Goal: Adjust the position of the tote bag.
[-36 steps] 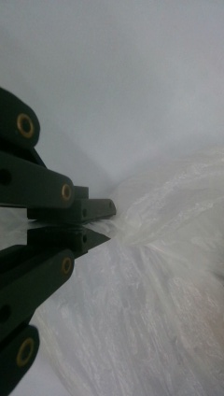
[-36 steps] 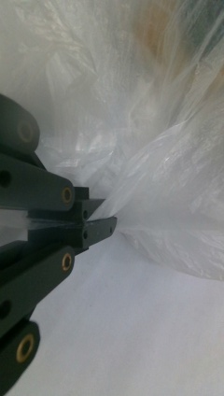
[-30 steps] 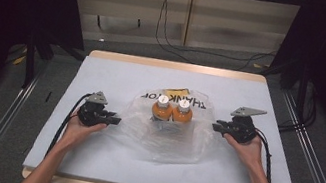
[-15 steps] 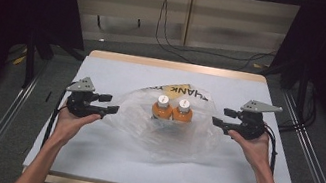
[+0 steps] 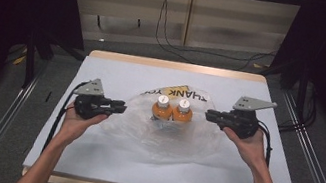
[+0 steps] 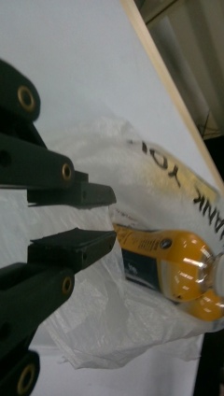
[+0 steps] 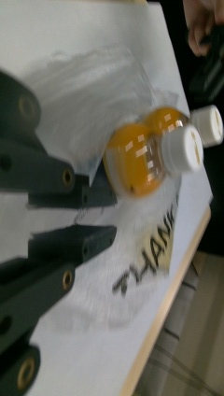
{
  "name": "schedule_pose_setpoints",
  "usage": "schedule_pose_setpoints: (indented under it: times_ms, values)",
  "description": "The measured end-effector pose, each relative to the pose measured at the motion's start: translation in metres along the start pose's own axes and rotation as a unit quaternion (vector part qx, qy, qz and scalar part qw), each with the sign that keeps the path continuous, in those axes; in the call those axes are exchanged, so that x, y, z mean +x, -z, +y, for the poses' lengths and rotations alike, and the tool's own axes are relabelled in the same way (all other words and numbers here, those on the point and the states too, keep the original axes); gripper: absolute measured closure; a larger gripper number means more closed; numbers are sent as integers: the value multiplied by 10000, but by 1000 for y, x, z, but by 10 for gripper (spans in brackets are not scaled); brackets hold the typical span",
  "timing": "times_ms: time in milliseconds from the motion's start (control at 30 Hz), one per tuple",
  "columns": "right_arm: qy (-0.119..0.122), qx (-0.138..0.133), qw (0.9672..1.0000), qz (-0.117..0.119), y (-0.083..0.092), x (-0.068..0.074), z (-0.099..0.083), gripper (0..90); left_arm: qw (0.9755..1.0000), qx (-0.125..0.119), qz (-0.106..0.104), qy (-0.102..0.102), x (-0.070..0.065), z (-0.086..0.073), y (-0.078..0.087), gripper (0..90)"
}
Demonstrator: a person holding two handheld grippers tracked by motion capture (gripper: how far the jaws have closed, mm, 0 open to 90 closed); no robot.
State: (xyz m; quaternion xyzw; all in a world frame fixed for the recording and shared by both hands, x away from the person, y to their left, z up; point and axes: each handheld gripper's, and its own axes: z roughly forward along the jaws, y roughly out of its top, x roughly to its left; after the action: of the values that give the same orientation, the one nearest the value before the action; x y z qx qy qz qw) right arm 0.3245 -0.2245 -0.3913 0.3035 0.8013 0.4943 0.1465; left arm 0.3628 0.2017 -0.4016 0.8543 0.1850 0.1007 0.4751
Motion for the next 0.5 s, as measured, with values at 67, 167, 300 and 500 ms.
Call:
schedule_pose_setpoints:
  times_ms: [67, 167, 300, 500]
  values:
    - [117, 202, 9997, 27, -10, 4, 3, 900, 9998, 130, -104, -79, -2, 5, -12, 831]
    - [116, 412, 9990, 94, -24, 2, 6, 900, 9993, 252, -250, -96, -4, 13, -32, 851]
    - [84, 571, 9982, 178, -38, 0, 11, 900, 9984, 462, -311, -72, -3, 23, -57, 857]
    - [100, 1006, 9948, 137, -58, -5, 3, 900, 9955, 878, -350, -11, 1, 17, -82, 853]
